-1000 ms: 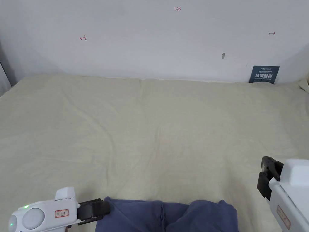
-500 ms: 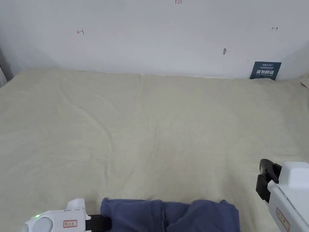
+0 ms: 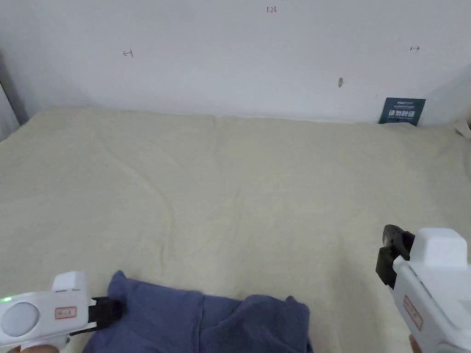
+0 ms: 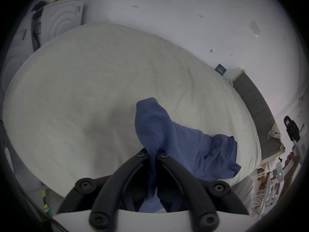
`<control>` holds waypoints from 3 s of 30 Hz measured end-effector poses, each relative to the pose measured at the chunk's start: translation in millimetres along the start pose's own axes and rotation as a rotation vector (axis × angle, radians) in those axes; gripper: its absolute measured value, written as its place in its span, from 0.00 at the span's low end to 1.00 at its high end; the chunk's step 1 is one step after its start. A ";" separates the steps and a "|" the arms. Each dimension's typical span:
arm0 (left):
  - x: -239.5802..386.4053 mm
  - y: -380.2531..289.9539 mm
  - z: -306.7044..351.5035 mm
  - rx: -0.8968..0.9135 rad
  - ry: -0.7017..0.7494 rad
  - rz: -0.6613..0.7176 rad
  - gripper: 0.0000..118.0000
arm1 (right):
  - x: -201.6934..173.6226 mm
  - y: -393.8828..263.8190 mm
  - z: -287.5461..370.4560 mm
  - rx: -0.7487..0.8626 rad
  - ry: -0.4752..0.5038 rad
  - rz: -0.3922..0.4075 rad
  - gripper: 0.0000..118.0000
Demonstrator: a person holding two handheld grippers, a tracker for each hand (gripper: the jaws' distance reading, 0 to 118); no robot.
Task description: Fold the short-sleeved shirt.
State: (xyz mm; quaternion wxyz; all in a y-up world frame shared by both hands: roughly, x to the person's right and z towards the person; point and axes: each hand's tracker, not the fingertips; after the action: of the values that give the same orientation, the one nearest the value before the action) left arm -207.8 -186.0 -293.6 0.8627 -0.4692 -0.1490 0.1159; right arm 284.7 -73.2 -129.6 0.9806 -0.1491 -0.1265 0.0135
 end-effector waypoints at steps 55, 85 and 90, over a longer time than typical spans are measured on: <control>246.6 -71.7 -68.5 0.207 -0.097 -0.409 0.00 | 52.1 -9.9 34.4 0.004 -0.084 -0.043 0.01; 296.3 -94.0 -57.8 0.319 -0.198 -0.513 0.00 | 65.8 -8.6 49.2 0.011 -0.113 -0.058 0.01; 281.7 -48.1 2.8 0.499 -0.179 -0.502 0.00 | 54.6 3.3 55.5 0.056 -0.099 -0.051 0.01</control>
State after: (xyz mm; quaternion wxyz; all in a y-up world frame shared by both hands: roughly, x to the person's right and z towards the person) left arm 55.7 -113.7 -209.8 0.9358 -0.1809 -0.3014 -0.0261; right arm 323.6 -50.4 -66.0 0.9769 -0.1177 -0.1782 -0.0006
